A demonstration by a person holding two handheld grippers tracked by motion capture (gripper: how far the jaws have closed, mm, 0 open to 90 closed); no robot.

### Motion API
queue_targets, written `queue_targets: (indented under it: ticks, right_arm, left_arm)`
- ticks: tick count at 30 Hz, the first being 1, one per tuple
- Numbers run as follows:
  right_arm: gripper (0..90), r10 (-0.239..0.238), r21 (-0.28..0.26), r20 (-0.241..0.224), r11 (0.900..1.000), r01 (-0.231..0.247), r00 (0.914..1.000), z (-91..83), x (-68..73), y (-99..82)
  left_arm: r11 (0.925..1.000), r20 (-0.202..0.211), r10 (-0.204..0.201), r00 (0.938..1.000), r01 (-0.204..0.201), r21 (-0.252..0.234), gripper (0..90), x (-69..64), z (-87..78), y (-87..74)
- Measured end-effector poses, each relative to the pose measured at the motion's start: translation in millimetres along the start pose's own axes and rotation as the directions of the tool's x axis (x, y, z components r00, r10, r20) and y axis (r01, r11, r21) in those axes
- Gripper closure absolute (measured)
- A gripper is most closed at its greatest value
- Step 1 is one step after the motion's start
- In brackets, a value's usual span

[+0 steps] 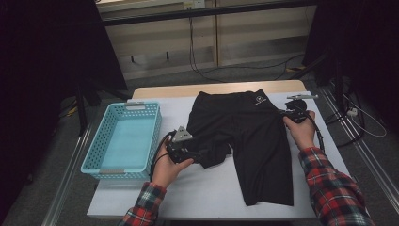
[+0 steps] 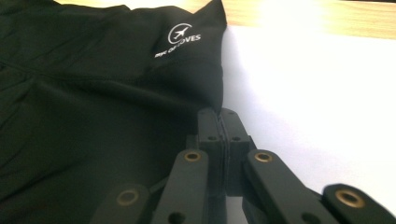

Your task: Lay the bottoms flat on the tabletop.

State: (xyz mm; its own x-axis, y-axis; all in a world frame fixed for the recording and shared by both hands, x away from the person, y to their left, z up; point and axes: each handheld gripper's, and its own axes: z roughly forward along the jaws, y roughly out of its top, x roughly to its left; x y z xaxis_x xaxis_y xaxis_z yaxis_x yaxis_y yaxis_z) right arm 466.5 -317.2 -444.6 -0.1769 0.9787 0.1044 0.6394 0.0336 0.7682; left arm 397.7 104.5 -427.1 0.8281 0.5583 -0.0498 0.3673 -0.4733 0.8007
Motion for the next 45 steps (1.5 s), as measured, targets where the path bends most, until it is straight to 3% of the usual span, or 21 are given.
queue_targets:
  ticks: [4,9,12,14,17,20,22,24,27,29,32,35,41,43,45]
  right_arm:
    - [88.8,0.009,0.01,0.013,0.9999,-0.009,0.9999,0.6,-6.7,-1.7]
    - [81.6,0.022,0.028,0.006,0.9994,-0.022,0.9997,-1.3,-9.2,-3.4]
    - [73.3,-0.015,0.057,0.024,0.9983,0.014,0.9996,-3.7,-5.0,-3.9]
    - [69.7,-0.008,0.082,0.03,0.9966,0.005,0.9995,-7.2,-3.0,-4.9]
    - [69.7,0.008,0.122,0.01,0.9925,-0.009,0.9999,-11.4,-0.4,-9.9]
    - [69.7,-0.005,0.174,-0.006,0.9847,0.006,1.0,-13.0,4.5,-17.0]
    - [71.9,-0.018,0.167,0.004,0.9859,0.017,0.9998,-14.6,6.4,-20.0]
    - [89.9,-0.021,0.176,-0.007,0.9842,0.022,0.9998,-16.6,5.0,-20.4]
    - [90.0,-0.014,0.153,0.012,0.9882,0.012,0.9998,-19.9,-3.2,-20.1]
    - [89.4,0.002,0.126,0.037,0.9921,-0.006,0.9993,-22.6,-10.6,-21.0]
    - [78.8,-0.033,0.144,0.057,0.9893,0.024,0.9978,-26.2,-11.6,-24.5]
    - [73.2,-0.016,0.138,0.017,0.9903,0.014,0.9997,-31.9,-8.8,-29.2]
    - [67.7,-0.003,0.162,-0.005,0.9868,0.004,1.0,-37.5,-5.5,-38.0]
    - [65.4,0.018,0.139,-0.018,0.9902,-0.015,0.9997,-36.1,-8.2,-38.0]
    - [63.2,0.008,0.121,-0.01,0.9926,-0.006,0.9999,-32.1,-10.9,-36.9]
  left_arm:
    - [1.0,0.004,0.004,1.0,-0.004,-0.001,33.3,-1.5,-0.7,0.4]
    - [0.9999,0.002,0.01,0.9999,-0.01,0.002,33.3,-1.2,-1.3,-0.4]
    - [0.9999,-0.003,0.014,0.9999,-0.014,0.005,33.3,-1.0,-2.6,-0.9]
    - [1.0,-0.001,0.007,1.0,-0.007,0.0,33.2,-0.3,-4.3,-1.5]
    - [1.0,-0.005,0.007,1.0,-0.007,-0.001,33.3,0.7,-6.8,-2.2]
    - [1.0,-0.007,0.009,0.9999,-0.009,-0.004,33.3,0.4,-8.4,-2.3]
    - [0.9999,-0.009,0.01,0.9999,-0.01,-0.006,33.3,-0.3,-9.5,-1.9]
    - [0.9999,-0.006,0.011,0.9999,-0.011,-0.006,33.3,-1.1,-10.2,-1.6]
    - [0.9999,-0.005,0.015,0.9999,-0.015,-0.006,33.3,-1.8,-10.7,-1.8]
    - [0.9998,-0.006,0.017,0.9998,-0.017,-0.004,33.3,-1.7,-10.5,-2.1]
    - [0.9999,-0.009,0.013,0.9999,-0.013,-0.002,33.1,-0.8,-10.1,-2.6]
    - [0.9999,-0.011,0.011,0.9999,-0.011,0.001,32.0,-0.2,-10.2,-3.0]
    - [0.9999,-0.009,0.017,0.9998,-0.017,-0.001,31.1,-2.7,-9.9,-1.8]
    - [0.9999,-0.007,0.015,0.9999,-0.015,-0.002,31.1,-3.9,-9.5,-1.4]
    - [0.9998,-0.002,0.018,0.9998,-0.018,0.003,31.1,-5.2,-8.8,-1.2]
